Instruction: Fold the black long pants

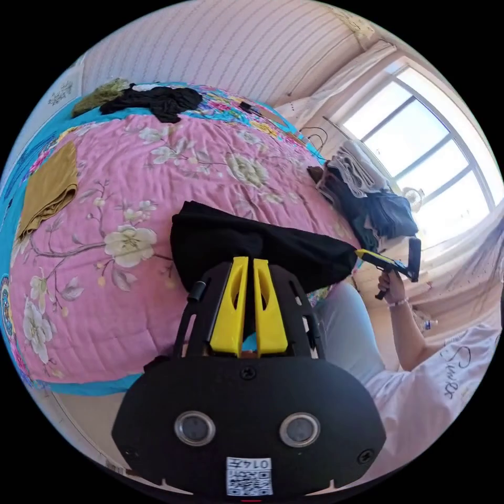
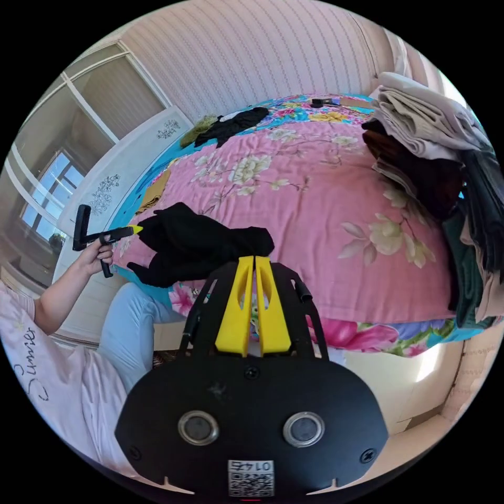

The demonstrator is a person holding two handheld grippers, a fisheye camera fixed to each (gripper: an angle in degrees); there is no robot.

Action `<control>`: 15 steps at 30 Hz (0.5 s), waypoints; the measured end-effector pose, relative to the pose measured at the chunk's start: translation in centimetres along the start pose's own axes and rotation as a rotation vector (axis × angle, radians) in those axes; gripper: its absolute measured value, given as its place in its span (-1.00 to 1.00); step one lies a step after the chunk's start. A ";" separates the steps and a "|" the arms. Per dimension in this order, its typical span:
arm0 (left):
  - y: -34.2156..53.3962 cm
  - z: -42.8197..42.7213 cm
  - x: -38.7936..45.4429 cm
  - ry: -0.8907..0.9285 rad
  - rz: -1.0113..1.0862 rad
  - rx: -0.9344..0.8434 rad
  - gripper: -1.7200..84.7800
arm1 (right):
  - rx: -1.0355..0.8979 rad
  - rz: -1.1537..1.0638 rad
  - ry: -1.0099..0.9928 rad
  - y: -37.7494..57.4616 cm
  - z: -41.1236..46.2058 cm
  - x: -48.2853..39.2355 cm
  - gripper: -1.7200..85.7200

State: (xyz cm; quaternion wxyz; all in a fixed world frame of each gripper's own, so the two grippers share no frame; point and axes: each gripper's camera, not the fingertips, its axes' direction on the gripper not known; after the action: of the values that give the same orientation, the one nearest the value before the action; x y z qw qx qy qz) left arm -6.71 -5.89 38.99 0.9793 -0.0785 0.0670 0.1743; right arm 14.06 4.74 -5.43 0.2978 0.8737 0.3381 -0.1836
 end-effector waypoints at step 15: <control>8.2 4.2 -0.9 0.080 -0.146 -0.019 -0.96 | -0.136 -0.235 -0.030 0.4 4.5 -7.6 -0.78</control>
State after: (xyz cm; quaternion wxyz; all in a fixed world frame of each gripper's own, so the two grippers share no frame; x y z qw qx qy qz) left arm -9.97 2.15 42.16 0.9851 -0.0995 0.0987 0.0997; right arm 8.44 -2.06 -4.67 0.3376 0.8032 0.4450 -0.2070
